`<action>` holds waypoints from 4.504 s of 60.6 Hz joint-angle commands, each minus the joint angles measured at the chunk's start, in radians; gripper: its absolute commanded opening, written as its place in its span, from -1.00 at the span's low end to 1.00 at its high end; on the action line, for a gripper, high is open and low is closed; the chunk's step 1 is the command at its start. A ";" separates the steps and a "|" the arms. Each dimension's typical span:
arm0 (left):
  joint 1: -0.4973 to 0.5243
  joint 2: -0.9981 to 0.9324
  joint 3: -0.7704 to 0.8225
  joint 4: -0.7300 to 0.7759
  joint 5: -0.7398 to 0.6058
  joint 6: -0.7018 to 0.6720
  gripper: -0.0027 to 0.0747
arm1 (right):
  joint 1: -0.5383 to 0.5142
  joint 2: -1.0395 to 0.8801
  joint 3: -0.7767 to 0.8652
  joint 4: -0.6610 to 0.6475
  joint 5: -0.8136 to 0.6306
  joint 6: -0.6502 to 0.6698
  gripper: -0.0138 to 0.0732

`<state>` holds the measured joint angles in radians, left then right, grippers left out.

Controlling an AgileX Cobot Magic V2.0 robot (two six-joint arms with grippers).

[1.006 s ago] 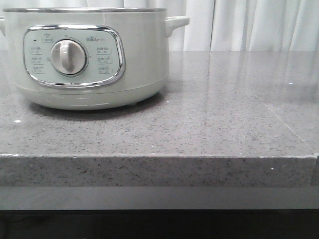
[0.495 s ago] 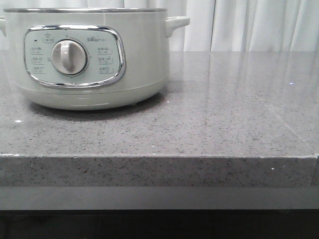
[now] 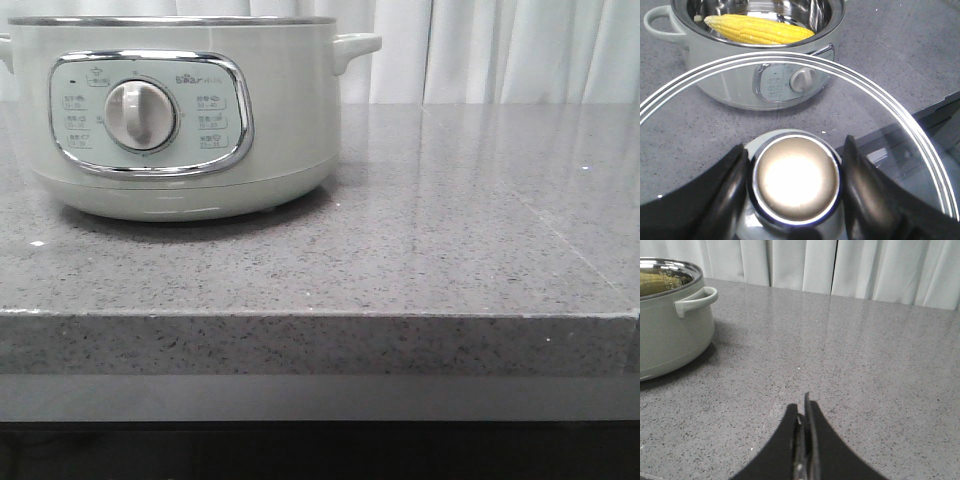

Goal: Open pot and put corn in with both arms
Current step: 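Lower the held glass lid back onto the pot with the left gripper, then open the left gripper and withdraw it from the lid knob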

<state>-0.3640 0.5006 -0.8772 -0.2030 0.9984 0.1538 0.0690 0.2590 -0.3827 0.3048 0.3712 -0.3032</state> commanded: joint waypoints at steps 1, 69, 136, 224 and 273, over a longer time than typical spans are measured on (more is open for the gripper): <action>-0.004 0.072 -0.081 -0.029 -0.170 -0.006 -0.22 | -0.005 0.007 -0.025 0.012 -0.082 -0.010 -0.79; -0.004 1.078 -0.900 -0.027 -0.240 0.024 -0.22 | -0.005 0.007 -0.025 0.012 -0.082 -0.010 -0.79; -0.004 1.110 -0.905 -0.031 -0.191 0.029 0.45 | -0.005 0.007 -0.025 0.012 -0.095 -0.010 -0.79; -0.004 0.130 0.107 -0.030 -0.644 0.029 -0.98 | -0.005 0.007 -0.025 0.012 -0.096 -0.010 -0.79; -0.004 -0.330 0.439 -0.030 -0.656 0.029 -0.98 | -0.005 0.007 -0.025 0.012 -0.096 -0.010 -0.79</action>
<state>-0.3640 0.1593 -0.4114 -0.2199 0.4275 0.1856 0.0690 0.2590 -0.3827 0.3084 0.3590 -0.3032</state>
